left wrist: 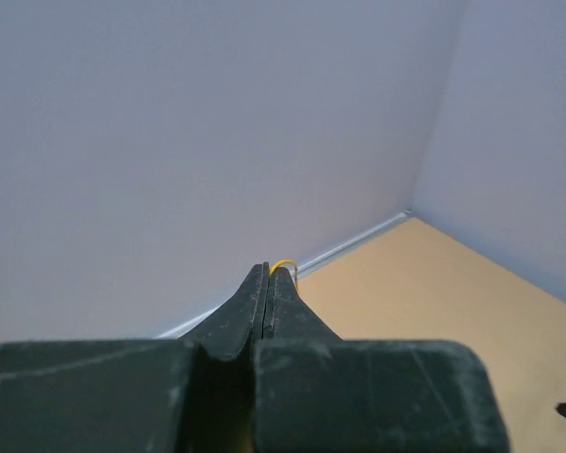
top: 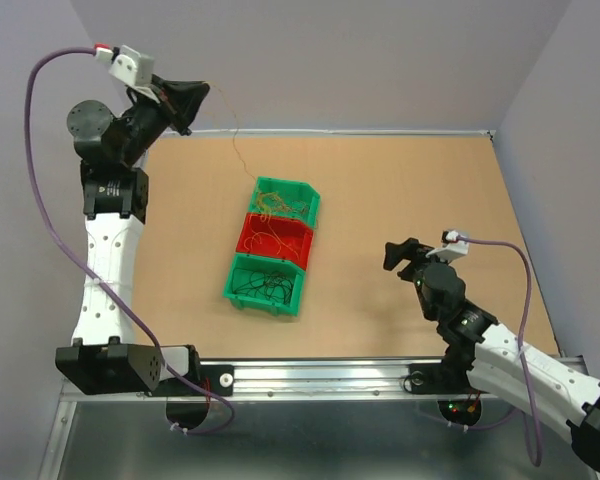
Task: Untangle the cables
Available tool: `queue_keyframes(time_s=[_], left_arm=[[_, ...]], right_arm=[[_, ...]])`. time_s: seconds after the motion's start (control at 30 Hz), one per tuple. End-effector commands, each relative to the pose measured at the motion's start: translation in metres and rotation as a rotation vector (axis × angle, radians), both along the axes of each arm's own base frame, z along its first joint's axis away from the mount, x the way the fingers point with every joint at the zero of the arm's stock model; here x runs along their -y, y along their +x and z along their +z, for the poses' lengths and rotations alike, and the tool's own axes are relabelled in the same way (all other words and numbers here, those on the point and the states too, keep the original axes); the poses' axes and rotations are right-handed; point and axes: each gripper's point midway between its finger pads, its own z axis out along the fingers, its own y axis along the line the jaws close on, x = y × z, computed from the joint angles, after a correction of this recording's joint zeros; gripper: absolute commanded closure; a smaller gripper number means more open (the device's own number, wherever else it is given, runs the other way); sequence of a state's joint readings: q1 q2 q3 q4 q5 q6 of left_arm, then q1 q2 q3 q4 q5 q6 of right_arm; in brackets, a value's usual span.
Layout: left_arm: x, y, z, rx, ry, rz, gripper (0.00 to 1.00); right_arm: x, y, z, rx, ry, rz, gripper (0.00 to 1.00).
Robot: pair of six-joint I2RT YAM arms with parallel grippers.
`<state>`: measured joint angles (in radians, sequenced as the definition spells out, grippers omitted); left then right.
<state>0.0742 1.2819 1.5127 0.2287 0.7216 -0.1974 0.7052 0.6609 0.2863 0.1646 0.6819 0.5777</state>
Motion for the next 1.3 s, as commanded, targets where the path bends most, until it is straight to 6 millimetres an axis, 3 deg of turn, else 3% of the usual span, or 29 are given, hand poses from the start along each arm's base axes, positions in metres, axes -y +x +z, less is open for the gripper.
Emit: queue_keyframes(time_s=[0.0, 0.1, 0.13, 0.17, 0.2, 0.23, 0.4, 0.5, 0.6, 0.83, 0.93, 0.97, 1.0, 1.03, 1.13, 1.2, 1.27], left_arm=[[0.053, -0.059, 0.040, 0.217, 0.075, -0.171, 1.00], [0.074, -0.077, 0.046, 0.250, 0.085, -0.245, 1.00], [0.078, -0.083, 0.051, 0.257, 0.077, -0.261, 1.00], [0.081, -0.088, 0.056, 0.266, 0.073, -0.276, 1.00], [0.083, -0.092, 0.064, 0.280, 0.068, -0.287, 1.00], [0.084, -0.095, 0.068, 0.286, 0.065, -0.295, 1.00], [0.096, -0.111, 0.093, 0.325, 0.040, -0.362, 1.00], [0.108, -0.125, 0.105, 0.329, 0.017, -0.437, 1.00], [0.117, -0.143, 0.118, 0.355, 0.000, -0.486, 1.00], [0.120, -0.168, 0.134, 0.419, -0.022, -0.499, 1.00], [0.122, -0.176, 0.137, 0.422, -0.029, -0.520, 1.00], [0.122, -0.177, 0.139, 0.423, -0.031, -0.523, 1.00], [0.122, -0.179, 0.140, 0.420, -0.036, -0.531, 1.00], [0.122, -0.183, 0.144, 0.430, -0.037, -0.538, 1.00], [0.120, -0.196, 0.154, 0.454, -0.047, -0.556, 1.00], [0.118, -0.205, 0.164, 0.485, -0.057, -0.564, 1.00], [0.116, -0.210, 0.170, 0.501, -0.067, -0.564, 1.00]], right_arm=[[-0.035, -0.003, 0.015, 0.090, -0.038, 0.222, 0.10], [-0.062, -0.007, 0.025, 0.170, -0.067, 0.383, 0.02], [-0.079, -0.007, 0.033, 0.190, -0.073, 0.465, 0.00], [-0.087, -0.006, 0.037, 0.204, -0.102, 0.501, 0.00], [-0.099, -0.004, 0.054, 0.236, -0.103, 0.551, 0.00], [-0.105, -0.003, 0.044, 0.215, -0.129, 0.582, 0.00], [-0.142, 0.016, 0.077, 0.308, -0.197, 0.692, 0.00], [-0.167, 0.015, 0.111, 0.435, -0.199, 0.797, 0.00], [-0.195, 0.021, 0.123, 0.489, -0.211, 0.892, 0.00], [-0.236, 0.049, 0.141, 0.557, -0.224, 0.966, 0.00], [-0.252, 0.072, 0.142, 0.557, -0.229, 0.948, 0.00], [-0.255, 0.080, 0.154, 0.578, -0.225, 0.926, 0.00], [-0.261, 0.090, 0.138, 0.548, -0.238, 0.924, 0.00], [-0.262, 0.096, 0.138, 0.547, -0.242, 0.907, 0.00], [-0.274, 0.110, 0.122, 0.514, -0.240, 0.913, 0.03], [-0.276, 0.112, 0.108, 0.482, -0.233, 0.913, 0.22], [-0.267, 0.116, 0.108, 0.483, -0.216, 0.849, 0.42]])
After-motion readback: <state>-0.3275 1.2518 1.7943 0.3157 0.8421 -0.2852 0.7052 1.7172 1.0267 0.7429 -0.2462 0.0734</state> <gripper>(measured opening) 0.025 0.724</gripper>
